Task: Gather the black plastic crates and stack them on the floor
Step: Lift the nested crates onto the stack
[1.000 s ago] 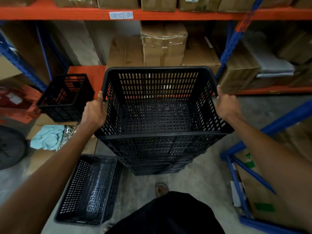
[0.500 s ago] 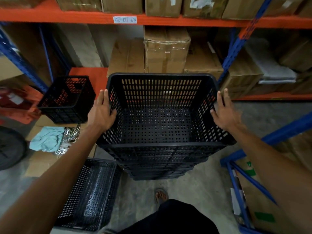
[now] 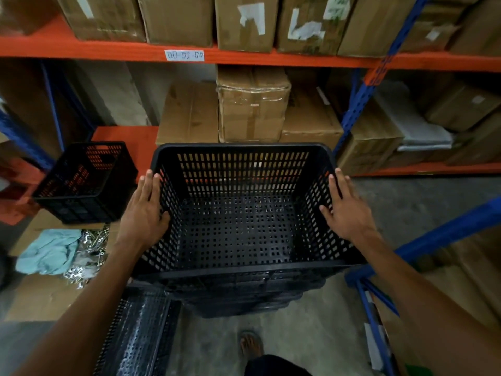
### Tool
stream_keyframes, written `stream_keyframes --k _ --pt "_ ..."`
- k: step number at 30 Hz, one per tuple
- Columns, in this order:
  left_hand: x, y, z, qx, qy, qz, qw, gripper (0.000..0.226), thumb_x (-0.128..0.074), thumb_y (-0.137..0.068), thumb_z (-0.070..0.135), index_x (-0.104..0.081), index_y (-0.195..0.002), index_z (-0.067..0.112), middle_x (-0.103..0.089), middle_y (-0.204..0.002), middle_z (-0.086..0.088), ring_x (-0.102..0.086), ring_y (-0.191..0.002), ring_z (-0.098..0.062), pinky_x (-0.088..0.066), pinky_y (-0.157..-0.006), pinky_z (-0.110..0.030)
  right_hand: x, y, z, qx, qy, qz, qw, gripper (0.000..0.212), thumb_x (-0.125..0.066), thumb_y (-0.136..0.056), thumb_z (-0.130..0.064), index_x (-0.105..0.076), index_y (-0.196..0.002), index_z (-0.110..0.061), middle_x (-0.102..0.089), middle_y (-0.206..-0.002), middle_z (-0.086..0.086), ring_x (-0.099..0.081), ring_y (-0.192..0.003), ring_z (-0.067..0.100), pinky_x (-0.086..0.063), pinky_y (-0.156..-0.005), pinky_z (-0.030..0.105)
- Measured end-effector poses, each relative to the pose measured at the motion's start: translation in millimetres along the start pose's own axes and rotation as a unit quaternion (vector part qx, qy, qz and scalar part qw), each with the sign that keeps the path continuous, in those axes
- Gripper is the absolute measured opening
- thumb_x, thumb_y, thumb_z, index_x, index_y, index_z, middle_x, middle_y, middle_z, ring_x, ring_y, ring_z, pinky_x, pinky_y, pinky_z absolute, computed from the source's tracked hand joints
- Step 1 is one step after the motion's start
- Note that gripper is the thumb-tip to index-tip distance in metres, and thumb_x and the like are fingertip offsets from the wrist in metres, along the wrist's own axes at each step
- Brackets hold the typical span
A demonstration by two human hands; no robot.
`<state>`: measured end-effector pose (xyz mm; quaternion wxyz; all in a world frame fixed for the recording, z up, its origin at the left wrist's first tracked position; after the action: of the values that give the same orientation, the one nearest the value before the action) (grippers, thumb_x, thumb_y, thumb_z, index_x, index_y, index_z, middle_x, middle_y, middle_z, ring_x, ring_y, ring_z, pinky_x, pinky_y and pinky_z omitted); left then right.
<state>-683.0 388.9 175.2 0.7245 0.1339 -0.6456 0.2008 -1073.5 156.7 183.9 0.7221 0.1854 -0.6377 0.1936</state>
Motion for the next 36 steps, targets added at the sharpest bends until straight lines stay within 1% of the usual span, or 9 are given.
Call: stream_keyframes --k 9,13,15,18,20,23,28,32,36 --pt "6.8 16.1 9.0 0.009 -0.003 -0.017 1.0 0.091 -0.056 -0.087 0.027 -0.001 -0.155 0.002 0.011 -0.164 -0.015 0.001 -0.153 -0.031 -0.016 -0.123 -0.04 -4.1 12.5 1.7 -0.012 0.02 -0.021 1.0 0.083 -0.039 -0.094 -0.054 -0.003 -0.157 -0.014 0.022 -0.163 0.0 -0.01 -0.152 0.029 -0.047 -0.101 0.044" --pt "14.8 25.7 8.8 0.019 0.007 -0.024 0.999 0.085 -0.052 -0.089 0.031 -0.005 -0.156 0.008 0.009 -0.165 -0.011 -0.006 -0.152 -0.029 -0.024 -0.119 -0.041 3.1 18.6 -6.7 -0.025 0.083 -0.041 0.995 0.086 -0.037 -0.092 -0.059 -0.004 -0.157 -0.013 0.014 -0.164 0.012 0.003 -0.152 0.032 -0.028 -0.115 0.047" --pt "23.9 28.6 7.0 0.028 0.044 -0.018 0.998 0.077 -0.049 -0.092 0.033 -0.012 -0.156 0.01 -0.005 -0.165 -0.01 -0.019 -0.149 -0.029 -0.03 -0.116 -0.043 16.1 15.4 -31.0 -0.025 0.093 -0.058 0.994 0.085 -0.029 -0.093 -0.061 -0.002 -0.157 -0.011 0.007 -0.164 0.018 0.009 -0.151 0.035 -0.013 -0.121 0.05" --pt "52.5 33.2 -10.1 0.037 0.101 0.037 0.993 0.061 -0.046 -0.095 0.032 -0.033 -0.15 0.011 -0.049 -0.143 -0.017 -0.047 -0.13 -0.034 -0.04 -0.105 -0.044 50.0 -0.9 -118.1 0.037 0.044 -0.04 0.998 0.075 -0.022 -0.098 -0.055 -0.001 -0.157 -0.013 0.007 -0.164 0.016 0.013 -0.151 0.033 -0.003 -0.122 0.051" --pt "72.1 41.4 -38.8 0.033 0.094 0.068 0.993 0.05 -0.047 -0.093 0.03 -0.051 -0.138 0.011 -0.061 -0.128 -0.018 -0.054 -0.12 -0.036 -0.045 -0.097 -0.044 81.5 -9.8 -196.0 0.078 -0.019 -0.007 0.997 0.07 -0.021 -0.1 -0.05 -0.002 -0.157 -0.014 0.009 -0.164 0.014 0.013 -0.151 0.031 -0.006 -0.122 0.05" --pt "89.4 69.5 -116.0 0.061 0.069 0.068 0.993 0.042 -0.051 -0.086 0.025 -0.065 -0.122 0.009 -0.062 -0.129 -0.018 -0.052 -0.125 -0.033 -0.045 -0.1 -0.044 128.0 -9.1 -330.0 0.157 -0.085 0.052 0.982 0.067 -0.027 -0.1 -0.046 -0.01 -0.156 -0.012 0.0 -0.165 0.014 0.005 -0.153 0.029 -0.013 -0.122 0.046" --pt "84.7 155.3 -264.6 0.203 0.086 0.048 0.974 0.039 -0.061 -0.084 0.02 -0.064 -0.12 0.006 -0.063 -0.125 -0.021 -0.057 -0.118 -0.037 -0.048 -0.095 -0.043 152.1 36.9 -531.5 0.3 -0.107 0.076 0.945 0.069 -0.04 -0.097 -0.041 -0.017 -0.156 -0.013 -0.009 -0.164 0.014 -0.003 -0.153 0.028 -0.019 -0.12 0.042" --pt "32.4 258.1 -373.0 0.33 0.115 -0.024 0.937 0.045 -0.058 -0.083 0.025 -0.062 -0.127 0.014 -0.063 -0.129 -0.016 -0.055 -0.123 -0.035 -0.047 -0.098 -0.04 92.1 102.2 -656.6 0.389 -0.095 -0.007 0.916 0.071 -0.043 -0.096 -0.039 -0.015 -0.156 -0.014 -0.01 -0.164 0.013 -0.004 -0.153 0.026 -0.02 -0.119 0.041" --pt "-46.5 345.3 -423.6 0.421 0.194 -0.091 0.881 0.05 -0.058 -0.085 0.022 -0.056 -0.134 0.009 -0.064 -0.126 -0.021 -0.057 -0.12 -0.036 -0.047 -0.101 -0.04 -2.5 142.4 -713.3 0.407 -0.097 -0.115 0.901 0.071 -0.043 -0.098 -0.038 -0.013 -0.156 -0.011 -0.008 -0.165 0.012 -0.005 -0.153 0.027 -0.011 -0.121 0.04"
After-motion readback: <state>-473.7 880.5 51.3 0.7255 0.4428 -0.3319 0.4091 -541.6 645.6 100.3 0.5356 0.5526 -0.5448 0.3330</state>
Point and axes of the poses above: each hand's wrist, its own y-axis away from the middle knuckle, its own x-axis out of the back of the hand, z = x × y, the point moved 6 cm from there along -y, towards the middle knuckle
